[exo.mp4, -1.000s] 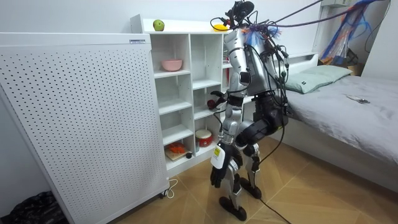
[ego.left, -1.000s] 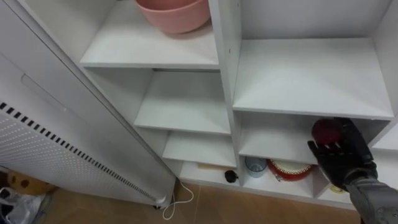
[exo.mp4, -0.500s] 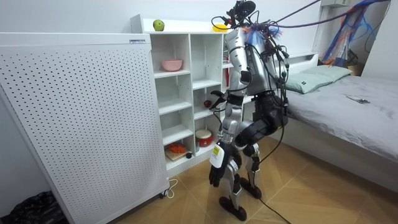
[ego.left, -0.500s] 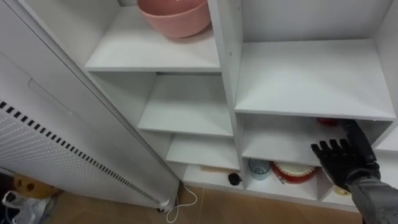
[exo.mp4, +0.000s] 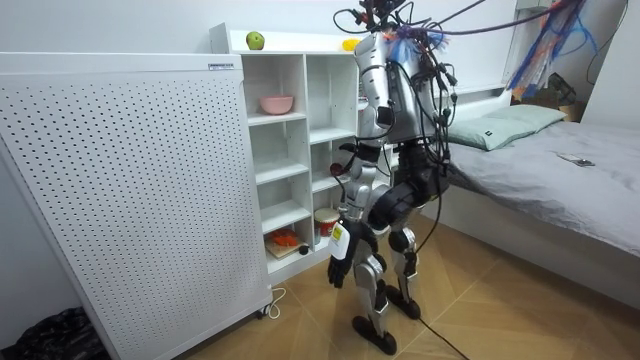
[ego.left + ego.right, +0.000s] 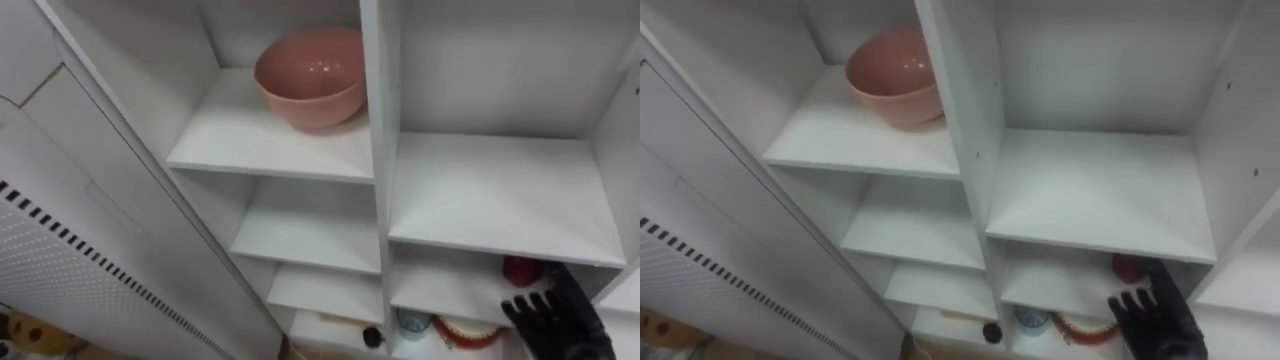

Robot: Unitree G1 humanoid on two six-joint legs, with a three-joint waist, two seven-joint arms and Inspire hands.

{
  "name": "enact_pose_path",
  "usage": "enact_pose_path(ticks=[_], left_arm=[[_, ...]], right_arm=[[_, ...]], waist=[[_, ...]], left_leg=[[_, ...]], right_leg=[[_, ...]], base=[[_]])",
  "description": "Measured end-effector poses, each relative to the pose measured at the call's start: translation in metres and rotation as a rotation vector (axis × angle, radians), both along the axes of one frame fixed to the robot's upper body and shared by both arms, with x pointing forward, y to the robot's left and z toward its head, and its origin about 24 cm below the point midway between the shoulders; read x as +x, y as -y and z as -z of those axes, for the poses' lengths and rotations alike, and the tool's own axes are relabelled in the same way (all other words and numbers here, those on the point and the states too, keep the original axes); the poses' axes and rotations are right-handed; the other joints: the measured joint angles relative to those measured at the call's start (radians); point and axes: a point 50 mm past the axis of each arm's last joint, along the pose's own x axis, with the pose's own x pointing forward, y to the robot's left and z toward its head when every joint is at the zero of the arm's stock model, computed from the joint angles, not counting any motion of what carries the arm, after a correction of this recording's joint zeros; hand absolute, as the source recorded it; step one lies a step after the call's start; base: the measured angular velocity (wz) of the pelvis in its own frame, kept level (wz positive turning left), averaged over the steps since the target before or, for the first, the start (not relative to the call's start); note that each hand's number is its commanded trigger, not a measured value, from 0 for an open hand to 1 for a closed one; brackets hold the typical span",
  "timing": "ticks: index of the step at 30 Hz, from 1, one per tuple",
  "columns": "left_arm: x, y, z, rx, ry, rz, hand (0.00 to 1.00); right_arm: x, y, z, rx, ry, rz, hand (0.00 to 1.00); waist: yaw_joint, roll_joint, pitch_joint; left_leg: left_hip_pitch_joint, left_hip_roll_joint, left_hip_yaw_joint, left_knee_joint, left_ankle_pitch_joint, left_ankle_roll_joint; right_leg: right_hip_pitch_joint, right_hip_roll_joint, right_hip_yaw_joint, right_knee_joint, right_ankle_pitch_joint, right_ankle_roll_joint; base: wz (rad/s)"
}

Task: Arrange fruit in the closet

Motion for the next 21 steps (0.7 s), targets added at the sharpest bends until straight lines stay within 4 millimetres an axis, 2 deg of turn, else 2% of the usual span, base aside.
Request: enact_pose_path(ticks=[2,3,4,5,6,7,9,11,12,14,18,21], left_arm=[[-0.008,-0.012,0.001,0.028,-0.015,-0.06,0.0],[-0.015,-0.017,0.002,0.046,-0.033,-0.075,0.0],[-0.018,-0.019,0.002,0.055,-0.042,-0.082,0.0],[-0.022,-0.023,0.002,0.071,-0.057,-0.086,0.0],[-0.026,-0.025,0.002,0.08,-0.063,-0.084,0.0],[-0.027,-0.026,0.002,0.086,-0.065,-0.08,0.0],[-0.03,-0.027,0.002,0.101,-0.075,-0.062,0.0],[-0.028,-0.029,0.001,0.118,-0.064,-0.037,0.0],[-0.027,-0.029,0.0,0.122,-0.057,-0.027,0.0],[-0.02,-0.029,-0.001,0.118,-0.023,-0.014,0.0],[-0.02,-0.029,-0.001,0.125,-0.024,-0.001,0.0],[-0.025,-0.03,-0.001,0.143,-0.05,0.034,0.0]], right_arm=[[-0.031,0.005,0.028,-0.057,-0.12,-0.046,0.0],[-0.05,0.008,0.042,-0.104,-0.191,-0.082,0.0],[-0.06,0.009,0.049,-0.127,-0.232,-0.102,0.0],[-0.079,0.011,0.061,-0.171,-0.31,-0.145,0.0],[-0.098,0.013,0.072,-0.213,-0.388,-0.195,0.0],[-0.107,0.014,0.076,-0.244,-0.431,-0.233,0.0],[-0.133,0.012,0.09,-0.354,-0.574,-0.394,0.0],[-0.169,0.0,0.109,-0.454,-0.727,-0.639,0.0],[-0.177,-0.003,0.113,-0.467,-0.751,-0.694,0.0],[-0.202,-0.009,0.122,-0.506,-0.836,-0.859,0.0],[-0.225,-0.018,0.13,-0.506,-0.894,-0.958,0.0],[-0.239,-0.032,0.136,-0.476,-0.896,-1.043,0.0]], waist=[[-0.013,-0.009,0.0012],[-0.026,-0.012,0.0],[-0.031,-0.016,-0.0008],[-0.046,-0.027,-0.0023],[-0.059,-0.039,-0.0073],[-0.068,-0.046,-0.0093],[-0.086,-0.067,-0.0212],[-0.108,-0.101,-0.0357],[-0.109,-0.105,-0.0379],[-0.108,-0.119,-0.0392],[-0.128,-0.124,-0.0358],[-0.134,-0.128,-0.035]], left_leg=[[0.064,0.001,0.0,-0.043,0.001,0.001],[0.102,0.003,-0.001,-0.062,0.001,0.001],[0.12,0.003,0.001,-0.07,0.001,0.001],[0.15,0.004,0.0,-0.087,0.001,0.001],[0.177,0.005,-0.001,-0.103,0.001,0.0],[0.192,0.006,-0.001,-0.112,0.001,0.0],[0.231,0.009,0.001,-0.121,0.001,0.0],[0.296,0.018,0.001,-0.143,-0.002,-0.005],[0.313,0.023,0.001,-0.153,-0.004,-0.01],[0.382,0.035,0.004,-0.198,-0.008,-0.016],[0.453,0.038,-0.004,-0.229,-0.011,-0.018],[0.504,0.039,-0.003,-0.242,-0.012,-0.021]], right_leg=[[0.067,0.003,-0.015,-0.044,0.0,0.002],[0.109,0.005,-0.024,-0.064,0.001,0.004],[0.128,0.006,-0.026,-0.074,0.0,0.006],[0.161,0.01,-0.029,-0.092,-0.001,0.008],[0.189,0.013,-0.031,-0.11,-0.001,0.009],[0.202,0.016,-0.03,-0.118,0.0,0.009],[0.255,0.024,-0.034,-0.153,0.003,0.013],[0.336,0.04,-0.036,-0.208,0.011,0.015],[0.355,0.047,-0.037,-0.225,0.017,0.014],[0.424,0.066,-0.034,-0.28,0.04,0.014],[0.516,0.076,-0.059,-0.335,0.057,0.016],[0.57,0.081,-0.053,-0.353,0.058,0.017]], base=[[0.06],[0.07],[0.06],[0.0],[0.0],[0.0],[0.0],[0.0],[-0.07],[-0.18],[-0.02],[0.01]])
